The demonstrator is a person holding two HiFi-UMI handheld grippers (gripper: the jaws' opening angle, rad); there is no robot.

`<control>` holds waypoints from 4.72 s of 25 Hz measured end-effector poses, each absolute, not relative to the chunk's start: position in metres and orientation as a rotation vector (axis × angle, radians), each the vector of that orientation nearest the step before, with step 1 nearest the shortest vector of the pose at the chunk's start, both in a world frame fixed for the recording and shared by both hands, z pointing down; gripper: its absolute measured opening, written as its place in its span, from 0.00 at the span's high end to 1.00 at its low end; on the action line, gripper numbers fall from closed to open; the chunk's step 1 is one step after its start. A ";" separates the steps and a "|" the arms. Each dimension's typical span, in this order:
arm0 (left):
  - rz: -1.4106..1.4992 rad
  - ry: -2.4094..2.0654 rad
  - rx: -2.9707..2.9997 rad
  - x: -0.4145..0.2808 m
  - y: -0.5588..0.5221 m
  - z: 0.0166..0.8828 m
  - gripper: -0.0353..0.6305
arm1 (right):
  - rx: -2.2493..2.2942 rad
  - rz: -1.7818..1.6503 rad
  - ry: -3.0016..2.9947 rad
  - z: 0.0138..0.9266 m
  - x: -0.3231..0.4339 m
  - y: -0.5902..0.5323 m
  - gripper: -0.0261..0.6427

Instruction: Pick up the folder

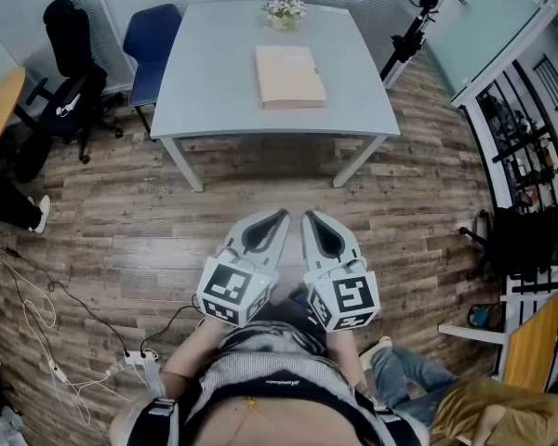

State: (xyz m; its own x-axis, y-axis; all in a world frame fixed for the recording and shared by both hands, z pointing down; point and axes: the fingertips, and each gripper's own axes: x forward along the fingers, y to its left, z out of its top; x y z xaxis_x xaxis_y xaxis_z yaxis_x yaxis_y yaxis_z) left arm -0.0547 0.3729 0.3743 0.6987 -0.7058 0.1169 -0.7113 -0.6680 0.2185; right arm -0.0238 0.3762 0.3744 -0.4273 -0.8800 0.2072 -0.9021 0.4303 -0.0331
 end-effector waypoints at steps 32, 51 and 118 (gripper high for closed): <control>-0.002 -1.277 2.553 -0.070 0.256 0.390 0.80 | 1.499 0.282 -2.613 0.382 -0.025 0.260 0.80; -0.020 -1.339 2.519 -0.021 0.095 0.378 0.80 | 1.422 0.275 -2.661 0.367 0.018 0.105 0.78; 0.040 -1.223 2.516 0.031 -0.222 0.407 0.80 | 1.518 0.419 -2.574 0.413 0.074 -0.208 0.75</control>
